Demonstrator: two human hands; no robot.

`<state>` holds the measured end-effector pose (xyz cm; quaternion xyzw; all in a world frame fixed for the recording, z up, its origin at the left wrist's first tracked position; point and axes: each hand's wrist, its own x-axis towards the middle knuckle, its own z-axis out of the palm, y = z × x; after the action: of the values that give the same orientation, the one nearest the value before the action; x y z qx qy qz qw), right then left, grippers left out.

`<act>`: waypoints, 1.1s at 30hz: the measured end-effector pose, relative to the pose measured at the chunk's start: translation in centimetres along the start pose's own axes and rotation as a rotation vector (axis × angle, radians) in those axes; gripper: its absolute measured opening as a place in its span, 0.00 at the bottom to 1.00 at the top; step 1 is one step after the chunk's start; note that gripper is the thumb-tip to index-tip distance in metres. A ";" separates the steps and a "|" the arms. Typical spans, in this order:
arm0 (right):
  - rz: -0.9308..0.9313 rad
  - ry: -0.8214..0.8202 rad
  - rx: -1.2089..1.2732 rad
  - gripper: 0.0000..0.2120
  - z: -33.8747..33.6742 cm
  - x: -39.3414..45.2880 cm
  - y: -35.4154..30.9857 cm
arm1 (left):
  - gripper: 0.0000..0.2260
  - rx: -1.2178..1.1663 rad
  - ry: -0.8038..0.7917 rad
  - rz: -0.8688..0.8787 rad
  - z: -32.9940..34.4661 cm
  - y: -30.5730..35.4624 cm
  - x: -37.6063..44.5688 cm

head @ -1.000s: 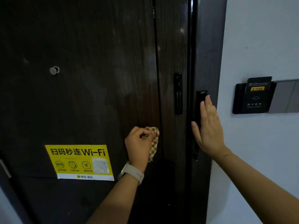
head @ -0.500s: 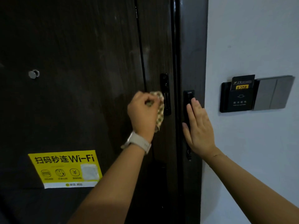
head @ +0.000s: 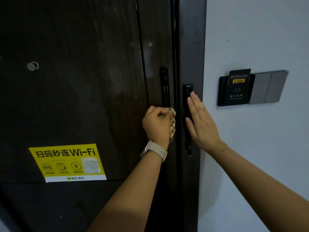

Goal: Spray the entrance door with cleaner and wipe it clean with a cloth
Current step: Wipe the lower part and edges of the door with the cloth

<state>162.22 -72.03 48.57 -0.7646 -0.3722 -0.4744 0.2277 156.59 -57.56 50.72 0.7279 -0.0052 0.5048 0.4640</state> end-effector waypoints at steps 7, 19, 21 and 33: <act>0.100 0.008 0.019 0.28 0.8 -0.7 -1.4 | 0.05 0.082 -0.067 -0.028 0.1 -5.0 -5.4; 0.160 -0.038 -0.063 0.33 0.9 -4.1 -3.2 | 0.09 -0.003 -0.115 -0.292 -2.8 -6.4 -7.2; 0.063 -0.008 -0.088 0.31 1.0 -4.0 -4.2 | 0.12 -0.029 -0.041 -0.237 -5.0 -6.0 -5.5; -0.297 -0.100 -0.073 0.22 7.3 7.9 -14.7 | 0.07 0.071 0.264 0.153 -21.0 -4.2 13.3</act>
<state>156.90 -54.98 52.32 -0.7315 -0.4747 -0.4774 0.1082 149.75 -34.77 58.97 0.6688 0.0181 0.6297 0.3947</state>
